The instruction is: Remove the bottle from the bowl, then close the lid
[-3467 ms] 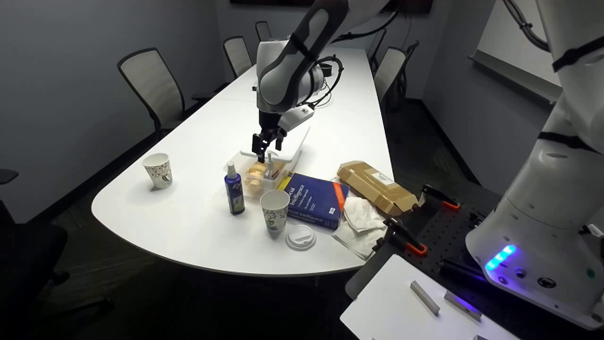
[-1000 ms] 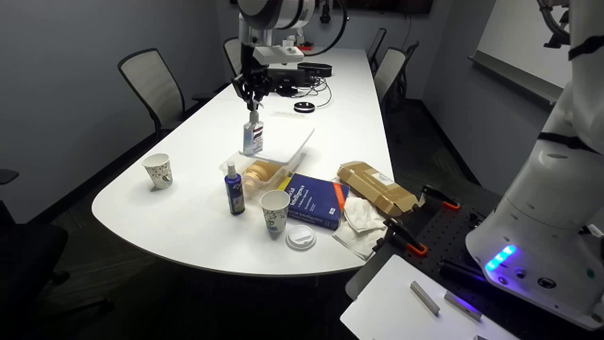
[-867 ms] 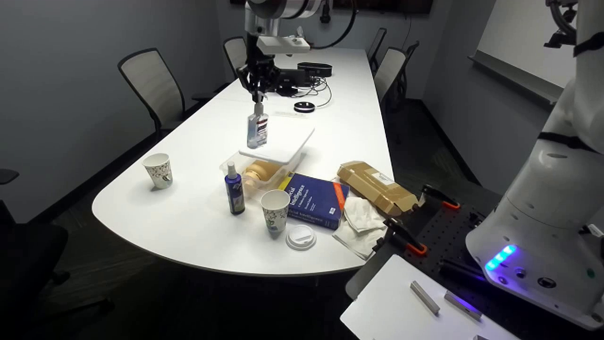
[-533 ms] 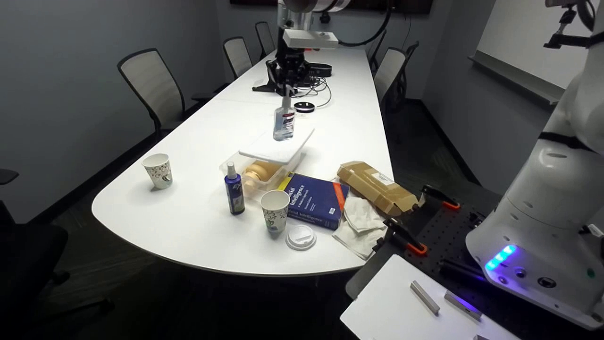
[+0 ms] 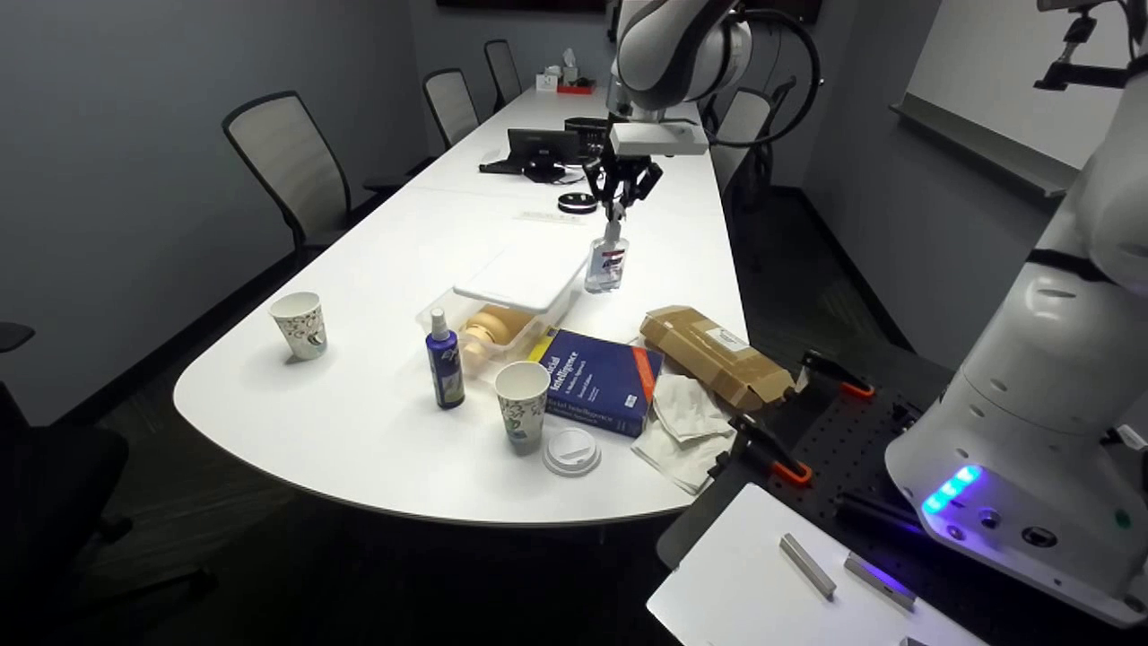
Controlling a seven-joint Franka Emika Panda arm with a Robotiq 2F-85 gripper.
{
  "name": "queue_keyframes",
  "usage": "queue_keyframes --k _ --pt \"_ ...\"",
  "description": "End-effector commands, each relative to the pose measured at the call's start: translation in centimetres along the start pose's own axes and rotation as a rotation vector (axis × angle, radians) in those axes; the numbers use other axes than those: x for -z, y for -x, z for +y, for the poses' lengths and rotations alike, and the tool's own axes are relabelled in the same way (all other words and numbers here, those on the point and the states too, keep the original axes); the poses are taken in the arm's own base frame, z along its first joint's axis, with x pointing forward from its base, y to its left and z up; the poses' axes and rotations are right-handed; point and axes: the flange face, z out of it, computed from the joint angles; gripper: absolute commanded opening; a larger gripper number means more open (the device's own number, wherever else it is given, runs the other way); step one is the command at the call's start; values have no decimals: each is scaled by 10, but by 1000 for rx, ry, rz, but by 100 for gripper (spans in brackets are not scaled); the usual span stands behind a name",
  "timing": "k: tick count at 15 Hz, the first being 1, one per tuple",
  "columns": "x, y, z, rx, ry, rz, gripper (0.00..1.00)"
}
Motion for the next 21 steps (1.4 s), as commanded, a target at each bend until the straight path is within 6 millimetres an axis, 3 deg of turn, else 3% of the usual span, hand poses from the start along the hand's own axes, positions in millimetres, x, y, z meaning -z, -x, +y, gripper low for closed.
queue_keyframes --k 1,8,21 --pt "-16 11 20 -68 4 30 4" --pt "-51 6 44 -131 20 -27 4" --pt "-78 -31 45 -226 7 -77 4"
